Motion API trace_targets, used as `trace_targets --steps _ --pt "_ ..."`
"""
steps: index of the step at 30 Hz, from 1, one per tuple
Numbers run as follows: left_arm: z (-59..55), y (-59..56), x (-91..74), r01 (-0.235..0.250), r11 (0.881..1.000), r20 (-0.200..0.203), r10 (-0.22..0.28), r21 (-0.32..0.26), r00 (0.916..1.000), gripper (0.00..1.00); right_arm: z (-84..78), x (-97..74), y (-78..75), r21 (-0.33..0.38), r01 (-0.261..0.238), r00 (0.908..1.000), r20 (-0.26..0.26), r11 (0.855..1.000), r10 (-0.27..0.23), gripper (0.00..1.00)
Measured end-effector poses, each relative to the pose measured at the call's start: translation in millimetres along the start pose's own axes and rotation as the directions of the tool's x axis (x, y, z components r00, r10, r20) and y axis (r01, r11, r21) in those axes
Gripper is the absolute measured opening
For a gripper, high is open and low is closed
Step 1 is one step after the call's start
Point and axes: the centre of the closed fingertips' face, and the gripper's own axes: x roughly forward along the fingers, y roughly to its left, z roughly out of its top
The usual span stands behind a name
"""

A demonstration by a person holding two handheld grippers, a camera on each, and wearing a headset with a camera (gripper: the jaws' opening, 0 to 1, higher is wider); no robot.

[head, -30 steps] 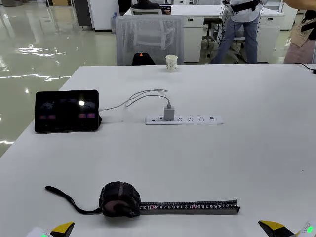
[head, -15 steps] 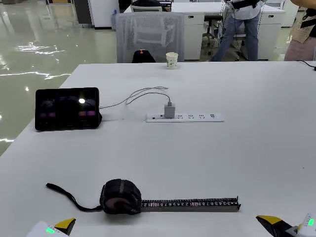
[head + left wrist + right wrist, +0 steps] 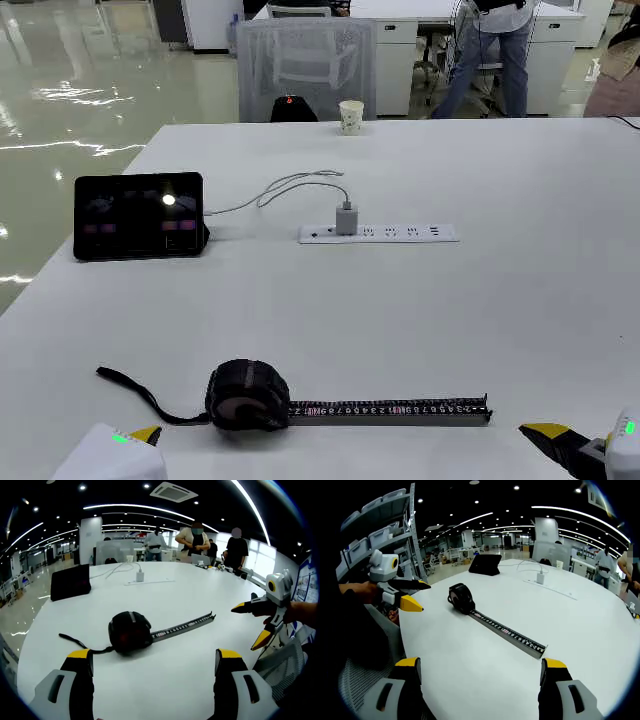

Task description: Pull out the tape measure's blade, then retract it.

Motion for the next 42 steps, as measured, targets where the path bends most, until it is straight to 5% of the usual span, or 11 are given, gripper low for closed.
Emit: trace_targets --steps 23,42 --pt "8.7 21.8 22.2 -0.073 0.997 0.011 0.074 -0.038 0.9972 0.99 -1.8 11.3 -34.8 -0.083 -0.077 0.9957 -0.058 0.994 0.072 0.92" --pt "18.6 30.2 46.0 -0.107 0.994 0.021 0.108 -0.024 0.9939 0.99 0.1 20.7 -60.4 -0.195 -0.141 0.9843 -0.133 0.971 0.116 0.84"
